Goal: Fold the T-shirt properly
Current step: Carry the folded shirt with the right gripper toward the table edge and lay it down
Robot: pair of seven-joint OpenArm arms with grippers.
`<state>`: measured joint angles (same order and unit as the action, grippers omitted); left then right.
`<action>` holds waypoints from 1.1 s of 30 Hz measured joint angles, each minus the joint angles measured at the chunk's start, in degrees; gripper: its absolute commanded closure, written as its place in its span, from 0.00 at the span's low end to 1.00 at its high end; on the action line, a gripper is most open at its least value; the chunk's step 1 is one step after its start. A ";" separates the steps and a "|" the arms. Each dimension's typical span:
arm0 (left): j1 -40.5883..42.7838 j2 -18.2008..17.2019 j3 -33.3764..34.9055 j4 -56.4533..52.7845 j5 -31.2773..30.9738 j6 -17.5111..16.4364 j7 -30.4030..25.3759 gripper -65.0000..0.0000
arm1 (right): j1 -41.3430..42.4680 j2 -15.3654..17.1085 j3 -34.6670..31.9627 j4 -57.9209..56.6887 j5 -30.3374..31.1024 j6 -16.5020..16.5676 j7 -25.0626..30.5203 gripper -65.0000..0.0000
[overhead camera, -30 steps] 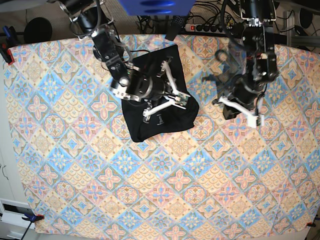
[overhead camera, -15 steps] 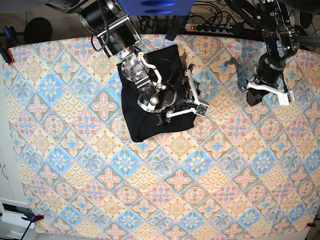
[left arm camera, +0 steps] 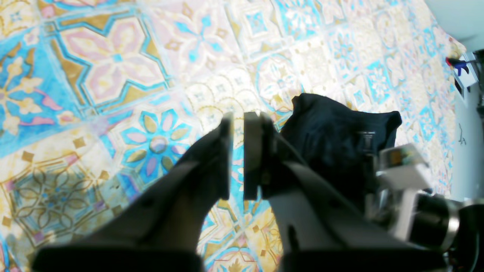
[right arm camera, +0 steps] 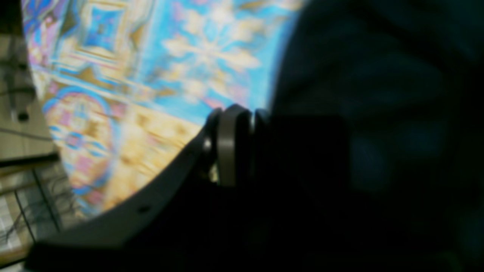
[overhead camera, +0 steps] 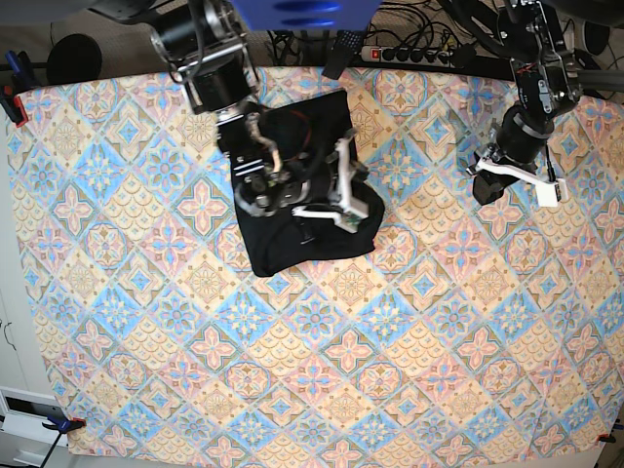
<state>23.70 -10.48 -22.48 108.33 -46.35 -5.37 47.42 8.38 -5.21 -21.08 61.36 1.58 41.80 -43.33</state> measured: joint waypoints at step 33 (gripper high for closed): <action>0.09 0.02 0.26 0.00 -0.02 -0.04 -0.04 0.95 | -1.11 18.73 6.51 13.33 -4.02 -1.77 -2.14 0.89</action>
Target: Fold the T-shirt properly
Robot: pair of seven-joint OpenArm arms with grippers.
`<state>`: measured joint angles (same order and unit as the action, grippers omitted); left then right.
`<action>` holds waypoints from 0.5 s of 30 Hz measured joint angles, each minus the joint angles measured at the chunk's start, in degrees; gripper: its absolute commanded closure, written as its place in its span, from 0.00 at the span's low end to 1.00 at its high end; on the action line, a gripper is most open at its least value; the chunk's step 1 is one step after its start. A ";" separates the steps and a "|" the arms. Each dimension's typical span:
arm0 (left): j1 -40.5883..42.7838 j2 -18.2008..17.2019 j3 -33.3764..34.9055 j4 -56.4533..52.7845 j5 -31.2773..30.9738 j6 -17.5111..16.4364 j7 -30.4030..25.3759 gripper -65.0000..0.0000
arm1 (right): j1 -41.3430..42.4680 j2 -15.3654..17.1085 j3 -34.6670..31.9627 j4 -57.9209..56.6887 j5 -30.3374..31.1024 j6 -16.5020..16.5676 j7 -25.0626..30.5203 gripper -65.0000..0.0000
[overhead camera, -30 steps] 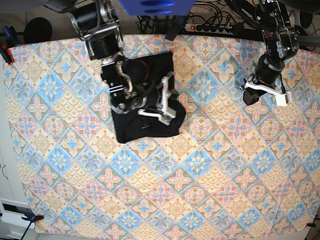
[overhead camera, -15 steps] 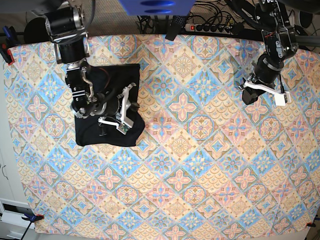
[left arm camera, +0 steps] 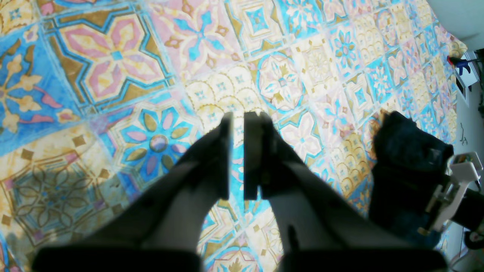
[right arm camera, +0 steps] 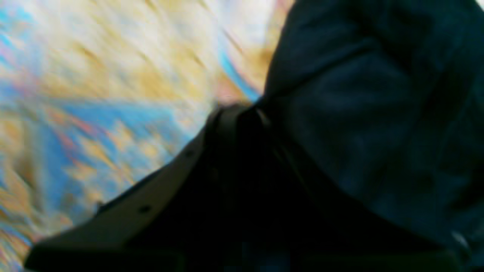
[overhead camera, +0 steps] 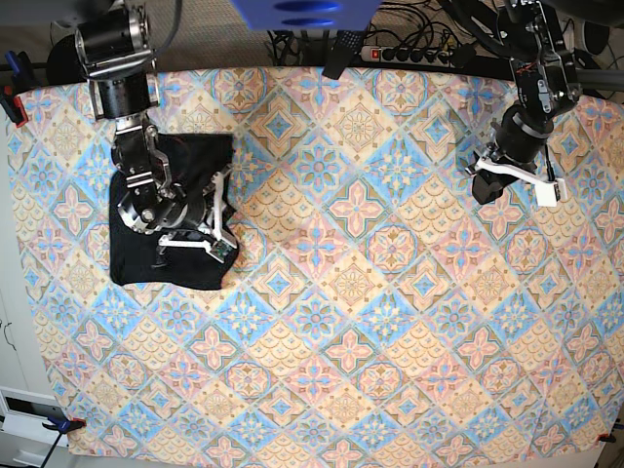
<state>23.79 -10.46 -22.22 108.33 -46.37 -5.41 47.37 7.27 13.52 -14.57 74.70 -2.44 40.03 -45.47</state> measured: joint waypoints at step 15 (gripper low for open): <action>-0.04 -0.13 2.84 0.00 0.02 0.04 -0.02 0.95 | -15.74 -0.15 8.52 25.92 0.85 -0.04 -3.26 0.89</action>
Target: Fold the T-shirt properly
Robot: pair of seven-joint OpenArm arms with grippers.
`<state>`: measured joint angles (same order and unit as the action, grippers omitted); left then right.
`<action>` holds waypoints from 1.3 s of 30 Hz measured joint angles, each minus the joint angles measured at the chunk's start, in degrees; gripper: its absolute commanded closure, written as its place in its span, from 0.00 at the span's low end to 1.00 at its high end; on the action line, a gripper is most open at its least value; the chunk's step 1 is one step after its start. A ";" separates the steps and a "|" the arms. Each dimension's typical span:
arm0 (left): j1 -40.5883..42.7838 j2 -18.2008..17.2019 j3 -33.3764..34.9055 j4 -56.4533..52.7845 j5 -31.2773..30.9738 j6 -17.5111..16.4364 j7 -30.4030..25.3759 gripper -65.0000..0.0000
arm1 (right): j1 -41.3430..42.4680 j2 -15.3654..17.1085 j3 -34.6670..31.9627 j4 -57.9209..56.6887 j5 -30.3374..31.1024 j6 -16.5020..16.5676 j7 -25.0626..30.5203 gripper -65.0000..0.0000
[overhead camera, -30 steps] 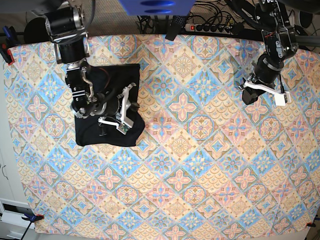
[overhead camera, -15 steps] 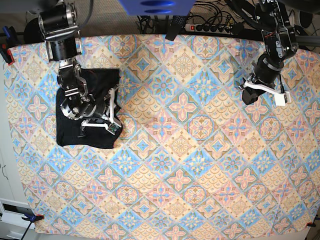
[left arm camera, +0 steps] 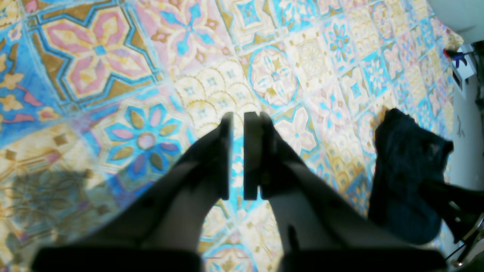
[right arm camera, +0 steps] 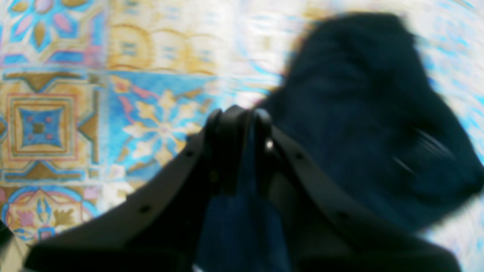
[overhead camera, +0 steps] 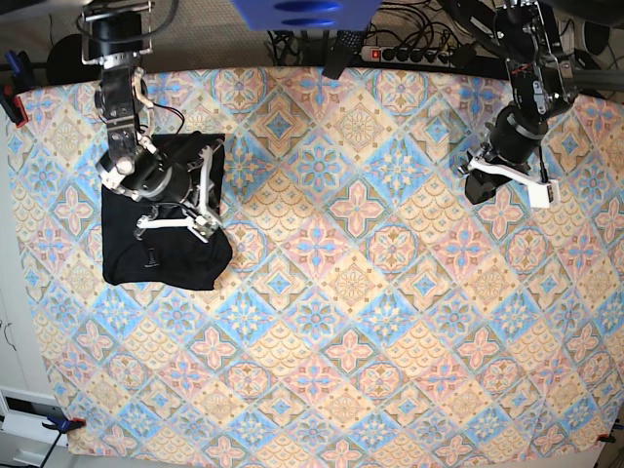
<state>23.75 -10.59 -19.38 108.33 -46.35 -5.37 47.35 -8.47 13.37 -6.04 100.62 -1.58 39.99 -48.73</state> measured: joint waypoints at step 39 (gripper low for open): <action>30.40 -3.37 2.51 -5.22 13.03 -0.57 -0.74 0.95 | -40.09 -4.07 32.24 -6.43 3.37 0.09 -1.44 0.97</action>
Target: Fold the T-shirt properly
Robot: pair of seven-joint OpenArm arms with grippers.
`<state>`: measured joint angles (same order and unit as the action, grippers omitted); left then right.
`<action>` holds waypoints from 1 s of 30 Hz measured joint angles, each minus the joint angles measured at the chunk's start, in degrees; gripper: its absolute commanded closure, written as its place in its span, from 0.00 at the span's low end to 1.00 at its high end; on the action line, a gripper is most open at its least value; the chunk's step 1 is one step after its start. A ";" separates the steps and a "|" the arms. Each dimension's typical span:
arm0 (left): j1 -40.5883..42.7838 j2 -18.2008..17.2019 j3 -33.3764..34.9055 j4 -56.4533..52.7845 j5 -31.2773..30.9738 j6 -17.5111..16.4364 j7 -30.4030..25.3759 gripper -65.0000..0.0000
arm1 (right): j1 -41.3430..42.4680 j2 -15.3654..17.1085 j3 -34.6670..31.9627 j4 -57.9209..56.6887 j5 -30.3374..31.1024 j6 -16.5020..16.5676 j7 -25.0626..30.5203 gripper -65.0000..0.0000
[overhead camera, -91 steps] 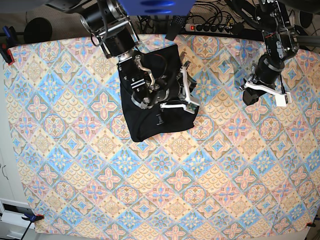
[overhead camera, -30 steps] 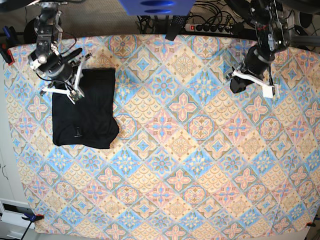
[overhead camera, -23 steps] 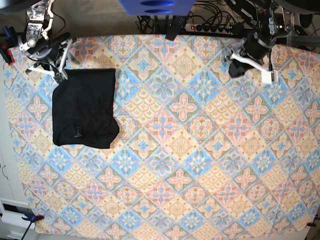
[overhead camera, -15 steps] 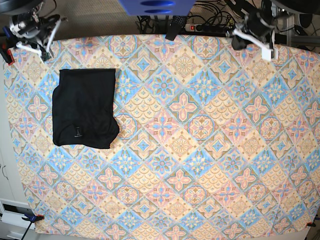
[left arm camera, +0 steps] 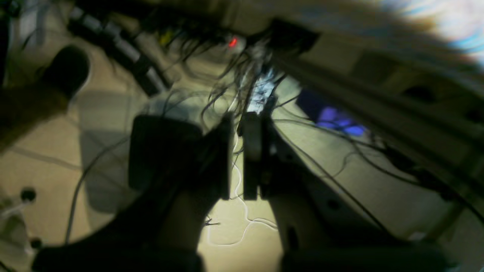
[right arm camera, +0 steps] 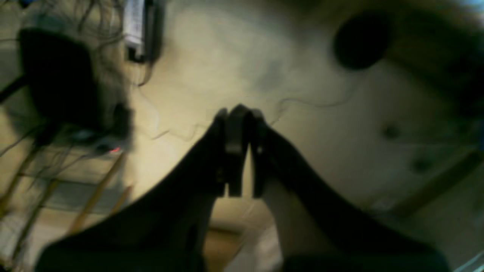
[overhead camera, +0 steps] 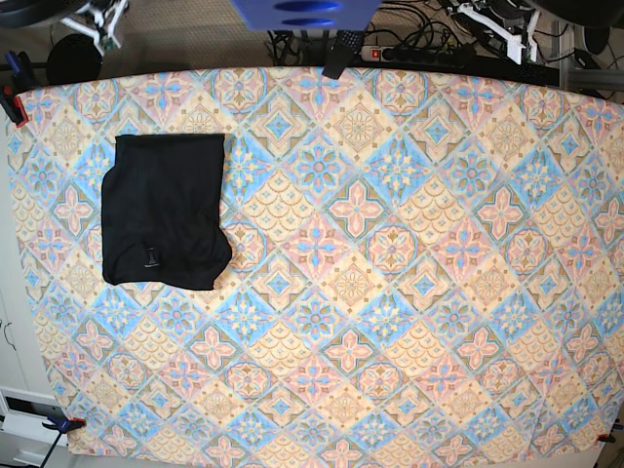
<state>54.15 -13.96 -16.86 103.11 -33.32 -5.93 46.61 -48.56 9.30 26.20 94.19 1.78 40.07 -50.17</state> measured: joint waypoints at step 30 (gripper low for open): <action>-36.81 3.56 44.70 -83.73 15.28 0.11 -55.63 0.95 | 32.92 0.13 0.35 -78.90 -11.19 -0.70 46.75 0.96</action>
<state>17.34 -10.39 27.83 19.38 -18.04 -5.82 -9.02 -15.64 9.43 26.55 15.29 -9.41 39.38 -3.42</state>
